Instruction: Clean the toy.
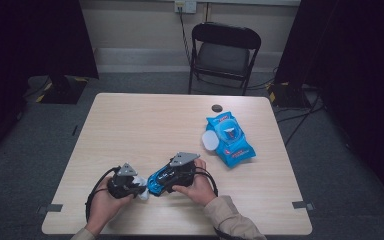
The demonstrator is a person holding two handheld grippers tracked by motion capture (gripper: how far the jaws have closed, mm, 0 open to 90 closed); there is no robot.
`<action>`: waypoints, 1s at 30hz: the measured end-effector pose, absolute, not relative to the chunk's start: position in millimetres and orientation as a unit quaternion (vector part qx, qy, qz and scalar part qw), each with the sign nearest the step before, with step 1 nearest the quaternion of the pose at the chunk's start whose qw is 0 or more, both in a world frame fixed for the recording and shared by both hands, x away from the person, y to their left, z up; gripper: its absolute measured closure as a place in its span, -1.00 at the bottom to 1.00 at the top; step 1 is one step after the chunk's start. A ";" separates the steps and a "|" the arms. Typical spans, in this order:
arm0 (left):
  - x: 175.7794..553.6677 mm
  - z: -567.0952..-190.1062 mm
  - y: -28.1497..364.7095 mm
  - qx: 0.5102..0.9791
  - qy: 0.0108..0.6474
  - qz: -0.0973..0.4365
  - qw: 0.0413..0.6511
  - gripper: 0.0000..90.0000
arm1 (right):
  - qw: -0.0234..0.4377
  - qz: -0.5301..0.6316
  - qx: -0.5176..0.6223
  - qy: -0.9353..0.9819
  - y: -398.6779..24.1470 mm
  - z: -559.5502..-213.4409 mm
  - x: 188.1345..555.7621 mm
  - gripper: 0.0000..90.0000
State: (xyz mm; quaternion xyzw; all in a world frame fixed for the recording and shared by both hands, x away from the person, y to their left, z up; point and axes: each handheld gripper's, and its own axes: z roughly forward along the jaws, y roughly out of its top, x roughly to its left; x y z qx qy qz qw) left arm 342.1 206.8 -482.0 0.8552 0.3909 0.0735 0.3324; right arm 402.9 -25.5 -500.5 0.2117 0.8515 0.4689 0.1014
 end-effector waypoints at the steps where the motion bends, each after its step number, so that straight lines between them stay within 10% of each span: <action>1: 341.6 -481.8 206.6 0.855 0.391 0.074 0.331 0.85 | 0.102 0.469 0.212 0.851 -25.6 -500.6 402.9 -0.79; 30: 330.0 -480.2 212.7 0.857 0.387 0.042 0.337 0.86 | 0.101 0.468 0.213 0.852 -25.2 -500.4 402.6 -0.79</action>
